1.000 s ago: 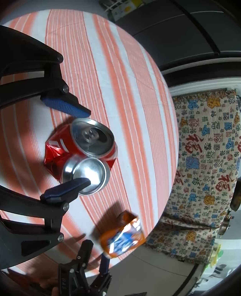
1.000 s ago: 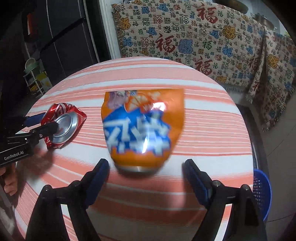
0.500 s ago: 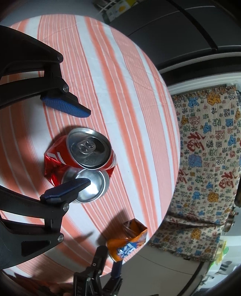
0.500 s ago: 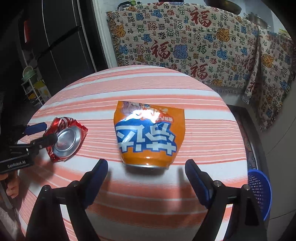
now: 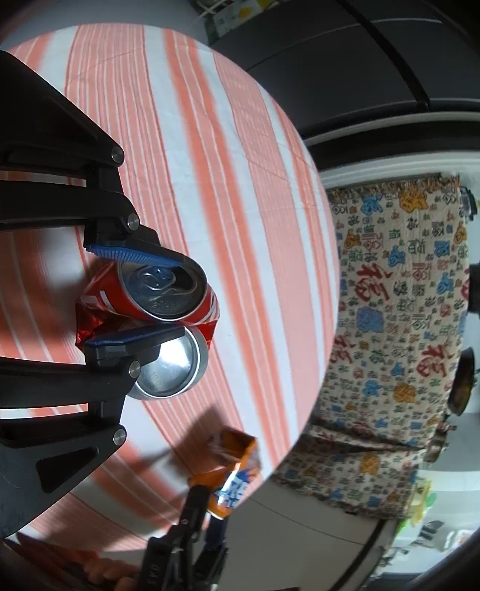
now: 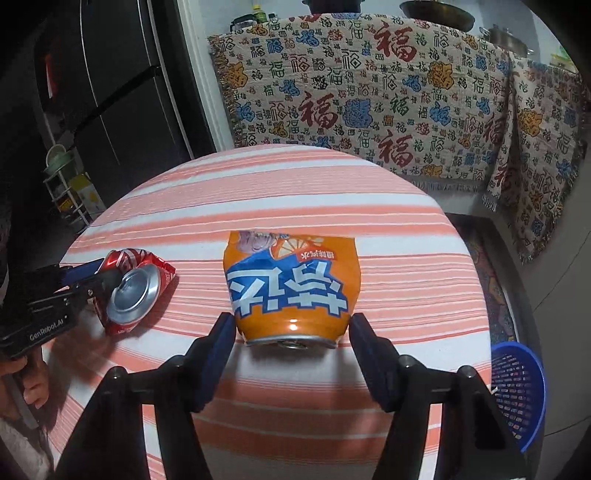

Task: Collect trash
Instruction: 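Grasp the crushed red cola can with left tool while right tool grasps orange soda can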

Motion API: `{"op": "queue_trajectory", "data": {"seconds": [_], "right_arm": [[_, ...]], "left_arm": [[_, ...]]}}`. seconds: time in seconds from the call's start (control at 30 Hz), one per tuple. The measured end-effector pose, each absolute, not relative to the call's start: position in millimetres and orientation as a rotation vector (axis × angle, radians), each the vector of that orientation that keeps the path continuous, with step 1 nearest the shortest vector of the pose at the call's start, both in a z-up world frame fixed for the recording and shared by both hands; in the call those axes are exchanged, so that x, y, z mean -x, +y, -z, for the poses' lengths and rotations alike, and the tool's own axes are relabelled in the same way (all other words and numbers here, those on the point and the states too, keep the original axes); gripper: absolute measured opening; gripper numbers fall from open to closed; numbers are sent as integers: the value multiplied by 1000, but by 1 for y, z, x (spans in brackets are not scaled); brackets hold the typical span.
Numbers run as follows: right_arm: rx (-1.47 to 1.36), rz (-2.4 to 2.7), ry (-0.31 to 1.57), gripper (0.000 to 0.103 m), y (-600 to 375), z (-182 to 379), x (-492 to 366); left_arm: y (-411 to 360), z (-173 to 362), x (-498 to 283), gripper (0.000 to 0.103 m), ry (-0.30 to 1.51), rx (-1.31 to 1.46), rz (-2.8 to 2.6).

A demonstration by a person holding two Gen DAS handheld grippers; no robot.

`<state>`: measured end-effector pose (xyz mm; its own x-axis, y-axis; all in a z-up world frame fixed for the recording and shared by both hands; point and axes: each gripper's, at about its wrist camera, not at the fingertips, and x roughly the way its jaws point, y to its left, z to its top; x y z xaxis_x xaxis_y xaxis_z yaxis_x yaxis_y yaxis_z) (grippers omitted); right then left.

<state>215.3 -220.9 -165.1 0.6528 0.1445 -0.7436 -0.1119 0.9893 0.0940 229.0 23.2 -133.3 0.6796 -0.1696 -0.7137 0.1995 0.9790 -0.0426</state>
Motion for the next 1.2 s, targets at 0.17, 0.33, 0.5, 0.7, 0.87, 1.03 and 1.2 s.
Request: {"op": "queue_trajectory", "data": {"seconds": [0.17, 0.33, 0.5, 0.7, 0.87, 1.03, 1.2], "right_arm": [[-27, -154, 822, 64, -225, 157, -207], [-18, -160, 789, 64, -226, 146, -199], [-9, -170, 762, 63, -228, 136, -197], [-16, -165, 759, 63, -228, 136, -198], [-10, -168, 741, 63, -228, 132, -196], [-20, -168, 744, 63, -230, 133, -197], [-26, -164, 742, 63, -233, 131, -196]], "left_arm": [[20, 129, -229, 31, 782, -36, 220], [18, 129, -232, 31, 783, -38, 221], [20, 129, -233, 31, 782, -28, 215], [20, 129, -230, 31, 778, -26, 219], [21, 128, -231, 31, 777, -19, 223], [21, 127, -232, 31, 786, 5, 245], [12, 121, -231, 31, 783, 2, 264]]}}
